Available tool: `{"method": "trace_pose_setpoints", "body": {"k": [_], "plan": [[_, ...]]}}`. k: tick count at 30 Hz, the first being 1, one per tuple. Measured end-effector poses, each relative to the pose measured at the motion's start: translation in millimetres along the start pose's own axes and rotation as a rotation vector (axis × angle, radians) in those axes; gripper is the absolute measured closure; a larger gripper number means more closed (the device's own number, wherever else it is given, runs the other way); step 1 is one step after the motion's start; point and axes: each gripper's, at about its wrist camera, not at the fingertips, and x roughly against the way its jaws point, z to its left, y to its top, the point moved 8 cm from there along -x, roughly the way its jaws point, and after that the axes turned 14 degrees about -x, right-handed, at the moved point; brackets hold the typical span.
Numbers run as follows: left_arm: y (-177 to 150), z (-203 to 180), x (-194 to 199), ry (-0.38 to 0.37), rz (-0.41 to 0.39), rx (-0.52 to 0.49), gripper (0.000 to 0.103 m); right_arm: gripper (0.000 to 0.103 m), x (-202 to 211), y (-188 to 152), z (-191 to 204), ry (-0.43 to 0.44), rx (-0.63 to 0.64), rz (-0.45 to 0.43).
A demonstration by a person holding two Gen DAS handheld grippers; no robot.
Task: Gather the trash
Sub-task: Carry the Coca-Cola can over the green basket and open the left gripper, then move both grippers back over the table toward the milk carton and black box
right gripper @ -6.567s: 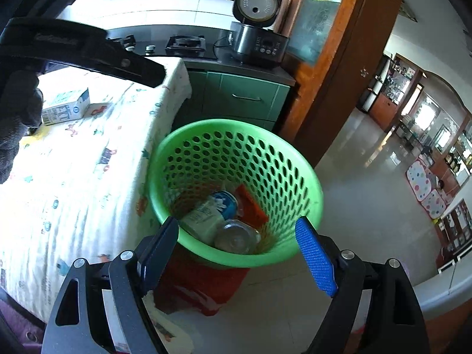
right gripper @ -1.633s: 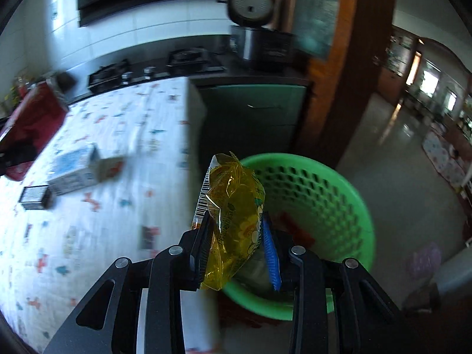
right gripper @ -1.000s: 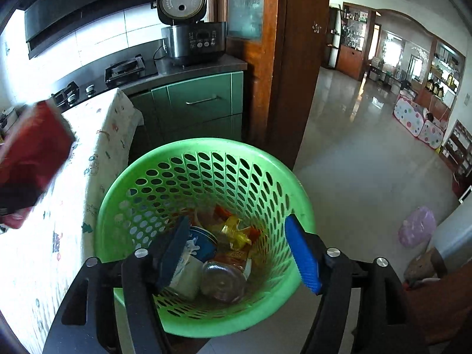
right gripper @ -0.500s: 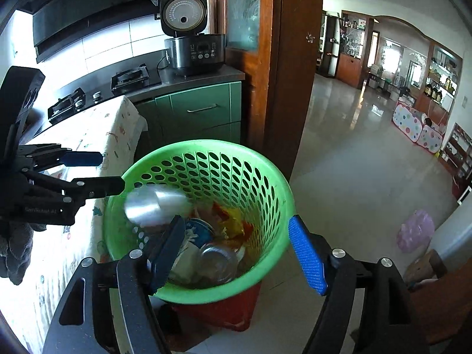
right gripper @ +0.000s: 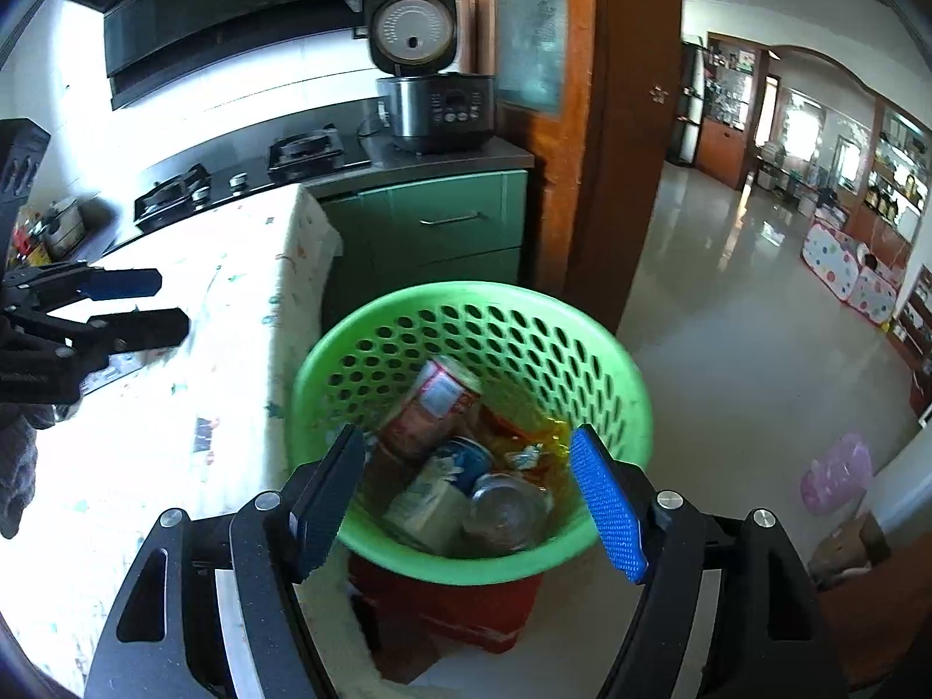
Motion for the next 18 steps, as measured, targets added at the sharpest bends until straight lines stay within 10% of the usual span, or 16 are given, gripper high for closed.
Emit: {"method": "trace_pose_setpoints", "body": {"k": [18], "plan": [[-115.9, 114.4, 112.2, 0.196, 0.031, 0.111, 0.028, 0.016, 11.4, -18.6, 156.3, 0.189, 0.286, 0.025]]}}
